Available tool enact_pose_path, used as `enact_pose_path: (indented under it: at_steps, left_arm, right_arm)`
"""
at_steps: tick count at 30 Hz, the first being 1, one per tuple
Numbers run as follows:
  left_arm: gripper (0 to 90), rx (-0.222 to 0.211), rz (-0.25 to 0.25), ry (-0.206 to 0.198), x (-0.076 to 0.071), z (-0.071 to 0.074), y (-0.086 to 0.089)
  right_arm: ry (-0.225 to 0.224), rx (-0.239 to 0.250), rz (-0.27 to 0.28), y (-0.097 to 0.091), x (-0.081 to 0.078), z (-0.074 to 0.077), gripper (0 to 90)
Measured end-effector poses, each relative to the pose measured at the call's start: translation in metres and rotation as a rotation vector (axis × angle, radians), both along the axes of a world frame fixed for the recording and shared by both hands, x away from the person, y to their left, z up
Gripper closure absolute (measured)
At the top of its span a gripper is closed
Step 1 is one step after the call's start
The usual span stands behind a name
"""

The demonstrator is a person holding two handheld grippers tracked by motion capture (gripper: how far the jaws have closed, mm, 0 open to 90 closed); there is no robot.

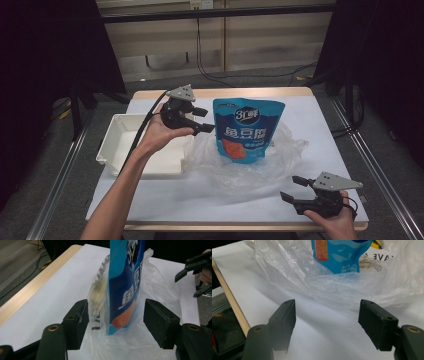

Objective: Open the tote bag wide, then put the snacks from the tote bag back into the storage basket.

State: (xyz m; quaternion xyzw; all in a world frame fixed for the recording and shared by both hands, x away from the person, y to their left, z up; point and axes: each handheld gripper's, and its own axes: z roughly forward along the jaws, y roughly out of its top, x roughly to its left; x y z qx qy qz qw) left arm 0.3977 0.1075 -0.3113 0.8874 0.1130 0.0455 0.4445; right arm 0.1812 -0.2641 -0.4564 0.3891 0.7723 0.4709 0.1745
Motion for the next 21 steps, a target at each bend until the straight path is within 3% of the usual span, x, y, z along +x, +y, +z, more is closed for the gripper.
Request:
enact_pose_path:
  at_steps: [4,11,21]
  left_arm:
    - [36.0,0.012,-0.043,0.008,0.003,0.009,-0.01]
    - [34.0,0.029,-0.048,-0.006,0.01,0.022,-0.021]
    - [46.7,0.133,-0.059,-0.061,0.018,0.041,-0.034]
  right_arm:
    - [0.006,-0.01,0.015,0.002,0.0,-0.001,30.0]
    - [0.005,-0.027,0.018,0.003,0.0,-0.002,28.7]
    - [0.018,-0.034,0.029,0.004,0.001,-0.003,26.9]
